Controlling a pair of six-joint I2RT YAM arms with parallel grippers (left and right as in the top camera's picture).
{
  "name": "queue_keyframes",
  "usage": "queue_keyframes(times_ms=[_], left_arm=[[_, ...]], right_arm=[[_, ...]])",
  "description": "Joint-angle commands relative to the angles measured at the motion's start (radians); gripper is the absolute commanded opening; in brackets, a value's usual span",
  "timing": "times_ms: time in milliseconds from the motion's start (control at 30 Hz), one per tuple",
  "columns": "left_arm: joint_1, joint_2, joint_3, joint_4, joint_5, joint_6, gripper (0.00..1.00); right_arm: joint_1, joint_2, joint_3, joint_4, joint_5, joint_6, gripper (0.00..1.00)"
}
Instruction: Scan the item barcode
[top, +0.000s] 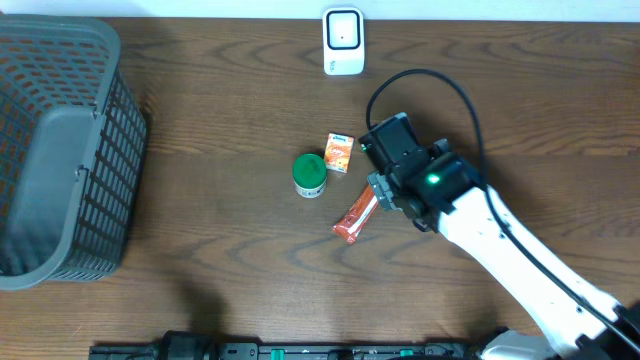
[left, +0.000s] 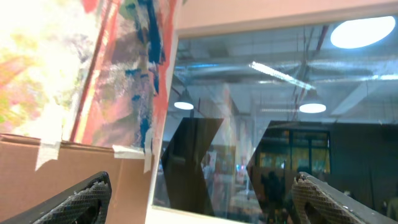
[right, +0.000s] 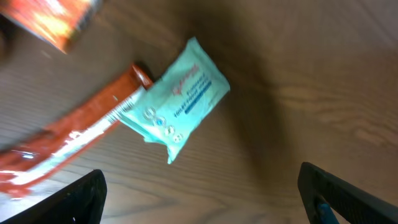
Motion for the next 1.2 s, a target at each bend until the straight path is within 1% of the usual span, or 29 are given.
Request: queue_keyframes(times_ms=[0, 133, 367, 467, 600, 733, 833, 900, 1167], left_arm=[[0.005, -0.014, -0.005, -0.002, 0.003, 0.016, 0.93], [0.005, -0.015, -0.006, -0.002, 0.003, 0.016, 0.93], [0.005, -0.015, -0.014, -0.001, 0.003, 0.016, 0.93], [0.005, -0.015, -0.015, -0.001, 0.003, 0.016, 0.93], [0.005, -0.015, -0.017, -0.001, 0.003, 0.016, 0.94], [0.005, -0.016, -0.017, -0.001, 0.002, 0.016, 0.94], [0.005, -0.016, -0.017, -0.002, 0.002, 0.016, 0.93], [0.005, -0.016, -0.017, -0.002, 0.002, 0.016, 0.93], [0.005, -0.017, -0.017, -0.003, 0.002, 0.016, 0.94]], right_arm=[[0.029, 0.081, -0.031, 0.02, 0.056, -0.011, 0.94], [0.061, 0.205, -0.035, 0.024, 0.069, -0.025, 0.9], [0.092, 0.394, -0.035, 0.024, 0.127, -0.021, 0.79], [0.095, 0.447, -0.035, 0.039, 0.14, -0.022, 0.79], [0.095, 0.475, -0.035, 0.072, 0.162, -0.026, 0.79], [0.093, 0.477, -0.035, 0.131, 0.18, -0.075, 0.84], [0.079, 0.477, -0.035, 0.161, 0.182, -0.097, 0.85], [0.065, 0.477, -0.035, 0.169, 0.183, -0.097, 0.85], [-0.016, 0.477, -0.035, 0.188, 0.159, -0.097, 0.77]])
